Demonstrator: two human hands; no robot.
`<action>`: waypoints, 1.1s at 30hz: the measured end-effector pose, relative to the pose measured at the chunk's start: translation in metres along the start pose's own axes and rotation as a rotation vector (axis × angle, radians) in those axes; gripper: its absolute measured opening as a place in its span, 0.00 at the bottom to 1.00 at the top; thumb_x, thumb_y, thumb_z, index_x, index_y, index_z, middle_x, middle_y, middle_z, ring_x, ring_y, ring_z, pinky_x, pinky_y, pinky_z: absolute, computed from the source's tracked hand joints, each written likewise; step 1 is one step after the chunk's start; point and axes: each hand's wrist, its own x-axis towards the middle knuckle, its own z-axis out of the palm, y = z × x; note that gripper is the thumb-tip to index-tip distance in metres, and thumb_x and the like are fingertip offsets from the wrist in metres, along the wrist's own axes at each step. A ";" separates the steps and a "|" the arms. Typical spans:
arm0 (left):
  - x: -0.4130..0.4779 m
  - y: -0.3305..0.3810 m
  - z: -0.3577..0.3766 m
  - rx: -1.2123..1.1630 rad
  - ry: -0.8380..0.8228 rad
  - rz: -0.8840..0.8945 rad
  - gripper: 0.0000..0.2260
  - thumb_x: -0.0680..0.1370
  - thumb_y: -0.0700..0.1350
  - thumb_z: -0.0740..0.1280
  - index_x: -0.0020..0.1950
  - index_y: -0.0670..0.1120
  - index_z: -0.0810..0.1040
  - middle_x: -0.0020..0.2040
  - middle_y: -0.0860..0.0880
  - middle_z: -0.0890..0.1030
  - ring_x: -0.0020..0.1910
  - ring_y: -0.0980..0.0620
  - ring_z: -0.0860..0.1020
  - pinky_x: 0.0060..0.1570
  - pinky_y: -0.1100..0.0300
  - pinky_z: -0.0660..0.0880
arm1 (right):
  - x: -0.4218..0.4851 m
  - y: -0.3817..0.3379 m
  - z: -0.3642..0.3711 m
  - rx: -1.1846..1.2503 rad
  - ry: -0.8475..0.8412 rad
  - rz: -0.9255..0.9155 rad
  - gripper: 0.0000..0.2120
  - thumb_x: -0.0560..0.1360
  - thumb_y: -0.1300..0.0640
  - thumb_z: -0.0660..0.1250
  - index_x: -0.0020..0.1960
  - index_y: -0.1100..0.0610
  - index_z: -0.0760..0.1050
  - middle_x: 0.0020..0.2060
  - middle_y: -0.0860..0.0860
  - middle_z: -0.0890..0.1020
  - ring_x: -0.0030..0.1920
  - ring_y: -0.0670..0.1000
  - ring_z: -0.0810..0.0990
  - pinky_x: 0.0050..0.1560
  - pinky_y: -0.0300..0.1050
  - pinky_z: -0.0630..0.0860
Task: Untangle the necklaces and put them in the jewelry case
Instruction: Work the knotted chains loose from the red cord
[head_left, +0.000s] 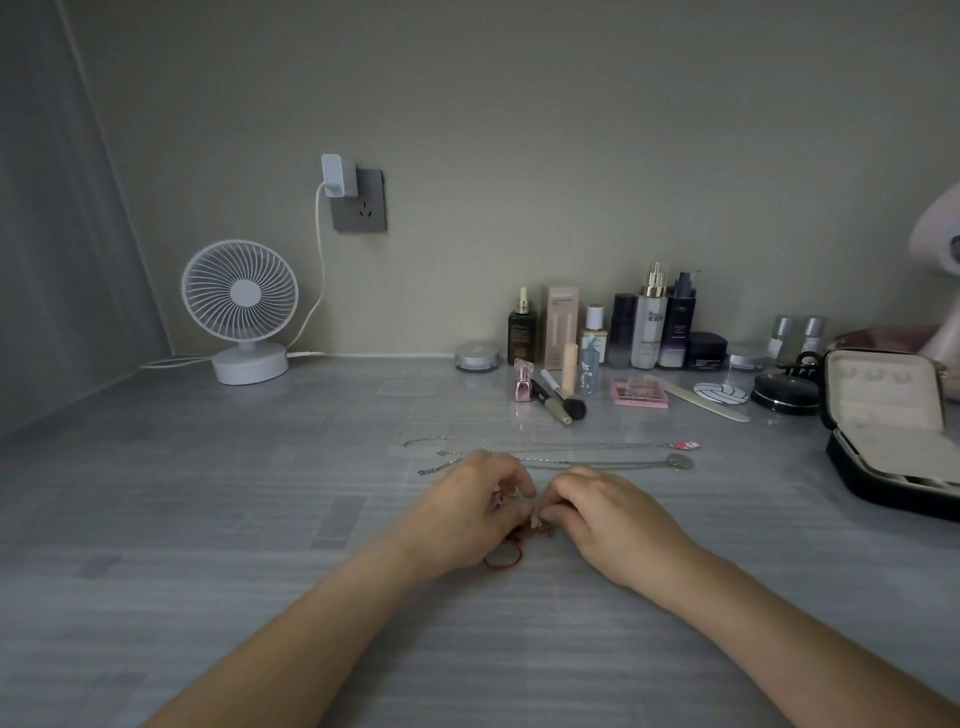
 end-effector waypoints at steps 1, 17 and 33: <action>0.000 0.001 0.000 0.011 -0.017 0.016 0.04 0.75 0.45 0.67 0.49 0.49 0.78 0.46 0.53 0.72 0.44 0.57 0.70 0.47 0.65 0.68 | 0.000 0.000 0.000 0.000 0.017 -0.002 0.08 0.77 0.52 0.60 0.51 0.53 0.76 0.51 0.48 0.77 0.53 0.51 0.76 0.52 0.49 0.73; 0.003 -0.002 0.001 -0.098 0.063 -0.042 0.08 0.74 0.44 0.67 0.37 0.56 0.78 0.35 0.58 0.78 0.35 0.61 0.73 0.42 0.64 0.73 | -0.003 -0.005 -0.007 -0.103 0.026 -0.009 0.08 0.79 0.53 0.58 0.53 0.52 0.75 0.52 0.46 0.76 0.53 0.49 0.76 0.49 0.46 0.73; 0.003 0.001 0.008 -0.182 0.077 -0.038 0.02 0.73 0.49 0.68 0.41 0.54 0.78 0.42 0.56 0.79 0.43 0.56 0.76 0.40 0.67 0.71 | 0.000 -0.005 -0.010 0.224 0.189 0.095 0.06 0.76 0.54 0.63 0.40 0.52 0.74 0.32 0.44 0.75 0.34 0.43 0.72 0.36 0.39 0.68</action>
